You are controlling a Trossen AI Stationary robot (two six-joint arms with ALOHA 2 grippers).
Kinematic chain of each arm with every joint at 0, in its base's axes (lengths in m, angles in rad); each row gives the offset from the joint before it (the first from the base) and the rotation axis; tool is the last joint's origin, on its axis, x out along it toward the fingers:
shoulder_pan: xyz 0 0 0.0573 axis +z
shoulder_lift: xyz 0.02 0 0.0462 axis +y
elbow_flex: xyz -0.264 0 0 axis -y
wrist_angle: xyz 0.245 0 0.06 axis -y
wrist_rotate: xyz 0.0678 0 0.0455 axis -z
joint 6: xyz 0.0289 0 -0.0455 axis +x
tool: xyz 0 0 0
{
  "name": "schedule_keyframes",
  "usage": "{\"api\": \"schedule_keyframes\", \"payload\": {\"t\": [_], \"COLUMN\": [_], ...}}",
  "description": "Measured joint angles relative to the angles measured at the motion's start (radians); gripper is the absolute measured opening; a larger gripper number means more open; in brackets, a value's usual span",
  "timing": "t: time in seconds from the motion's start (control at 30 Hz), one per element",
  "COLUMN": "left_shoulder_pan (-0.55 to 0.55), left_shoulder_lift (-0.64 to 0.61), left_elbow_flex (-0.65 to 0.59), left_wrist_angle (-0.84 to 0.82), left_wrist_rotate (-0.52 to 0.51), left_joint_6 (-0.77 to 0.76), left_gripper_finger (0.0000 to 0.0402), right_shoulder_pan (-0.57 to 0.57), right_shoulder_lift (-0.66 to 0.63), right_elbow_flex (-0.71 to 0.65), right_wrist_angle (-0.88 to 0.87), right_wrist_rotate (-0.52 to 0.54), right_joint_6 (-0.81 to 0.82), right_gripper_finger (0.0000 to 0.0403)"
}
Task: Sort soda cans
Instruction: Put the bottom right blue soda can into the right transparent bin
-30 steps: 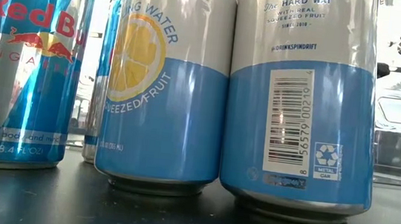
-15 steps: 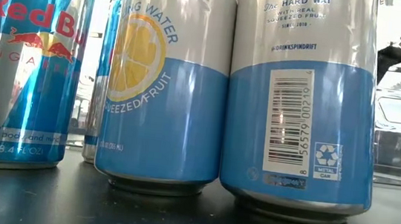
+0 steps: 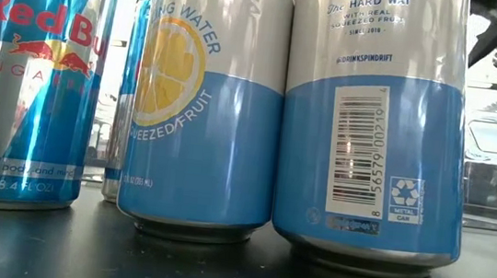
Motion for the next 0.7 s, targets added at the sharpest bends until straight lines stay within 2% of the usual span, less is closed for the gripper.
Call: {"api": "schedule_keyframes", "payload": {"t": [0.23,0.37,0.57,0.7], "left_shoulder_pan": [0.000,0.000,0.000,0.000], "left_shoulder_lift": [0.002,0.002,0.002,0.002], "left_elbow_flex": [0.000,0.000,0.000,0.000], "left_wrist_angle": [0.000,0.000,0.001,0.001], "left_wrist_rotate": [0.001,0.001,0.003,0.004], "left_joint_6": [-0.036,-0.036,-0.037,-0.038], "left_gripper_finger": [0.0334,0.0334,0.0334,0.0334], "right_shoulder_pan": [0.277,0.430,0.641,0.762], "right_shoulder_lift": [0.075,0.132,0.230,0.335], "right_elbow_flex": [0.003,0.056,0.221,0.367], "right_wrist_angle": [0.066,0.050,-0.045,-0.179], "right_wrist_rotate": [0.002,0.027,0.115,0.120], "right_joint_6": [0.226,0.351,0.556,0.725], "right_gripper_finger": [0.0313,0.0313,0.0313,0.0313]}}
